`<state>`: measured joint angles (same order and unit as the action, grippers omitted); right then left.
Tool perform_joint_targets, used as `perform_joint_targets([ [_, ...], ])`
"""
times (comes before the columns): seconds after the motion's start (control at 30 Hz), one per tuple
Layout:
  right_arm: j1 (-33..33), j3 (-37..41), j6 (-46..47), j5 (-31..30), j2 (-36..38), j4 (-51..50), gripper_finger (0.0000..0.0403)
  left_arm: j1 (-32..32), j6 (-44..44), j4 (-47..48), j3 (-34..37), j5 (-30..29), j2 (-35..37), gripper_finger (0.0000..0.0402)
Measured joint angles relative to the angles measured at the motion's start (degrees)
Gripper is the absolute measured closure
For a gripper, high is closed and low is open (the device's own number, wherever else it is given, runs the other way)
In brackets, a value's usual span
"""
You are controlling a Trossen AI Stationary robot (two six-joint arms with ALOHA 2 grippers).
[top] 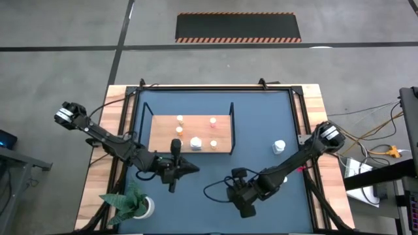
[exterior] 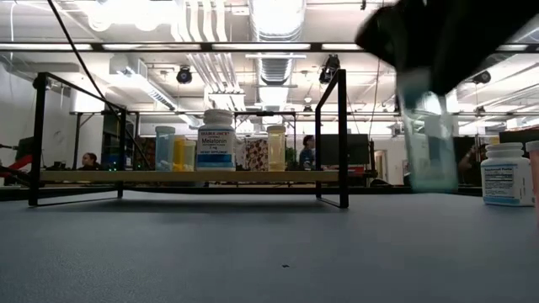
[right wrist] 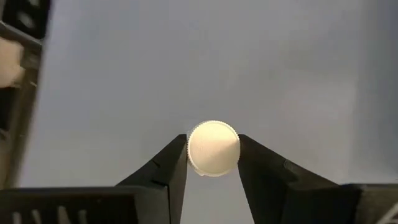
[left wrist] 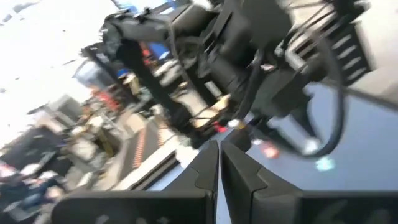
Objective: Pick and place medicine bottles onto shelf by color
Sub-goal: Put the green pill bottle on the shelf
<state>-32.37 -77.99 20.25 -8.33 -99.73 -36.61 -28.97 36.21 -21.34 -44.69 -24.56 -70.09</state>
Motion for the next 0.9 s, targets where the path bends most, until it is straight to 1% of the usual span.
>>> perform_joint_targets([
  [0.13,1.7,-5.5,-0.5,-1.5,0.6,-5.8,0.0286,0.0,3.0,0.4,0.1,-2.1,2.2,0.0402],
  [0.27,4.4,-11.8,-1.6,-4.7,0.6,-12.8,0.0292,0.0,2.1,3.4,0.2,-2.1,4.0,0.0402],
  [0.37,7.0,-15.9,-4.8,-5.7,0.6,-16.5,0.0293,0.0,1.6,4.3,1.5,-2.1,4.9,0.0402],
  [0.67,17.9,-24.9,-16.7,-6.7,0.6,-17.2,0.0292,0.0,1.6,3.4,5.5,-2.4,9.5,0.0402],
  [0.9,26.4,-28.6,-23.8,-6.1,0.6,-17.0,0.0292,0.0,3.1,1.9,9.0,-2.6,14.5,0.0402],
])
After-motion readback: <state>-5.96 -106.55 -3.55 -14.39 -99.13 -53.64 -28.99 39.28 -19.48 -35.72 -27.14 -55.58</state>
